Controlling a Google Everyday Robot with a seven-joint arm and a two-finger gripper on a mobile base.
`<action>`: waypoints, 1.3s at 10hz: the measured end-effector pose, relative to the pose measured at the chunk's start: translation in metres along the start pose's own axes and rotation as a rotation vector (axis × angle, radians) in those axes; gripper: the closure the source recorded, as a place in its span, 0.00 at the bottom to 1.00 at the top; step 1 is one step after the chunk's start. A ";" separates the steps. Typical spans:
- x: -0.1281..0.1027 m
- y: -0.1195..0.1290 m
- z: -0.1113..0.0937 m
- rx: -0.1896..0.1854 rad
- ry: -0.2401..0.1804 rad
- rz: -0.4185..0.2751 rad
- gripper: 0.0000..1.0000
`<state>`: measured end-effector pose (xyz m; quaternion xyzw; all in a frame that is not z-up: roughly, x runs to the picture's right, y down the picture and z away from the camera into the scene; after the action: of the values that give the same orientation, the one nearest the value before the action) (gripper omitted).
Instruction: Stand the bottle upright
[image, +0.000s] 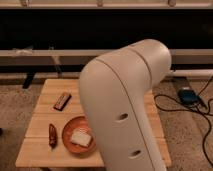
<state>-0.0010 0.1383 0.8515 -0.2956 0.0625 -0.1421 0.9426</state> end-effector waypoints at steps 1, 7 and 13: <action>0.001 -0.006 -0.011 0.012 -0.015 0.006 1.00; 0.012 -0.044 -0.055 0.072 -0.143 0.062 1.00; 0.012 -0.064 -0.068 0.093 -0.311 0.109 1.00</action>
<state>-0.0181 0.0475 0.8326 -0.2660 -0.0749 -0.0458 0.9600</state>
